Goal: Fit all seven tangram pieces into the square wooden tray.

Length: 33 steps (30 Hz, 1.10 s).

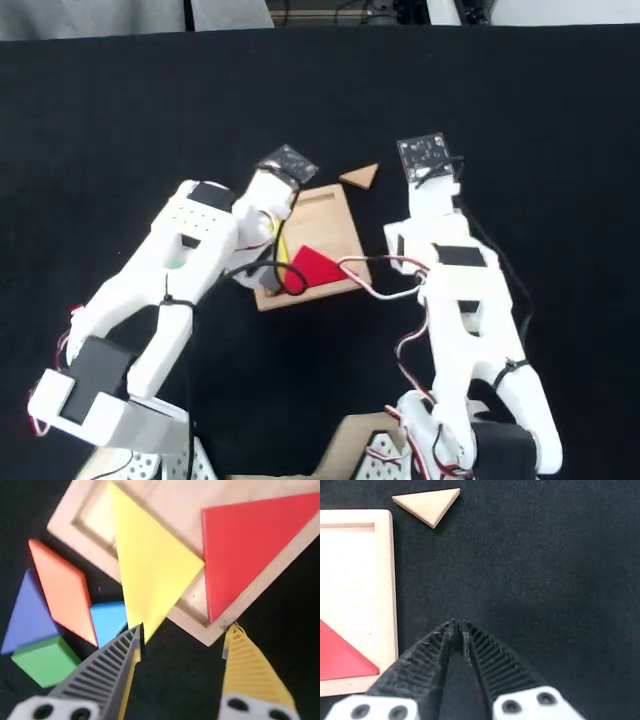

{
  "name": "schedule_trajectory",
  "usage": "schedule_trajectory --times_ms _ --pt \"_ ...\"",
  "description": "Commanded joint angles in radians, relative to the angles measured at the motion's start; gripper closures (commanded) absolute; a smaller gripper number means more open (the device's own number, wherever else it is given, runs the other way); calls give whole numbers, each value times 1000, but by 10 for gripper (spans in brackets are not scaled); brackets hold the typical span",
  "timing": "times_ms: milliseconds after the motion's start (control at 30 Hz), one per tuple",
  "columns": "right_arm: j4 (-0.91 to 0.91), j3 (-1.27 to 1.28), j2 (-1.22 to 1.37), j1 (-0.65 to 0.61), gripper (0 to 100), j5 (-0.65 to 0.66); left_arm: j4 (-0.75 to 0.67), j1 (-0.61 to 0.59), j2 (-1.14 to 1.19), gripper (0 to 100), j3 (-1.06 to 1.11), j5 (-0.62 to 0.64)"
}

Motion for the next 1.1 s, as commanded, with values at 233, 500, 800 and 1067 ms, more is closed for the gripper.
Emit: schedule_trajectory --times_ms 233,500,800,1067 --pt "-20 -4 -30 -9 987 -5 -137 -31 -2 736 -56 -41" --pt "-20 -4 -30 -15 987 -2 -132 -47 130 737 -88 -176" --pt "-20 -4 -30 -15 987 -2 -129 -45 183 737 -202 -87" --pt "-18 -2 -30 -15 987 -2 -129 -44 193 737 -225 3"
